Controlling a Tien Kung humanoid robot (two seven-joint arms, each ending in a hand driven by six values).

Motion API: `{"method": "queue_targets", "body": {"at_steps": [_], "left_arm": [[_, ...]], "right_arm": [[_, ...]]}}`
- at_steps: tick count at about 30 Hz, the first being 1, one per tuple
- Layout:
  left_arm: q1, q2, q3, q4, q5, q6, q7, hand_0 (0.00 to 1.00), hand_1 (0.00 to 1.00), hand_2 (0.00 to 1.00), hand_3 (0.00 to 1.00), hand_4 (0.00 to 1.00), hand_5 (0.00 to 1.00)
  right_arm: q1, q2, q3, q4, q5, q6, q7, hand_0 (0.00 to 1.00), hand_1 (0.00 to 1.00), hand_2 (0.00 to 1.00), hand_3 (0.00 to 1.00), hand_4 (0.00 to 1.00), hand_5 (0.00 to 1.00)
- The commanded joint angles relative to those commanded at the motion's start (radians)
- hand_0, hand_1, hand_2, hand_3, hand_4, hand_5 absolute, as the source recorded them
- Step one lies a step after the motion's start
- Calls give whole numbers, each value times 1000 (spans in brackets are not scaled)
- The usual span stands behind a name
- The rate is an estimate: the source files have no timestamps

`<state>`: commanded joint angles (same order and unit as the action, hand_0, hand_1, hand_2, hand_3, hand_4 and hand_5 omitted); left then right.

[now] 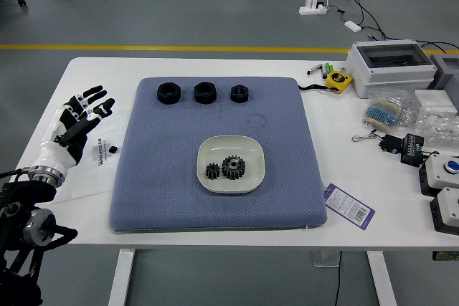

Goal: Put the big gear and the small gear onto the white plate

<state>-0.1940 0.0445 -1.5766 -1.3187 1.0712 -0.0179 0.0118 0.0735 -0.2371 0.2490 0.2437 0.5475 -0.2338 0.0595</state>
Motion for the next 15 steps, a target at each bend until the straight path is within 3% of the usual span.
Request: {"method": "queue_targets", "body": {"at_steps": [13, 15], "left_arm": [[23, -18, -11, -34, -3, -1, -7, 740, 763, 816, 701, 889, 252], [27, -19, -5, -40, -4, 0, -10, 768, 772, 858, 713, 894, 257]], "right_arm": [[2, -1, -1, 0, 0, 3, 1, 639, 636, 726, 589, 846, 714], [2, -2, -1, 0, -1, 3, 1, 639, 635, 725, 588, 845, 713]]}}
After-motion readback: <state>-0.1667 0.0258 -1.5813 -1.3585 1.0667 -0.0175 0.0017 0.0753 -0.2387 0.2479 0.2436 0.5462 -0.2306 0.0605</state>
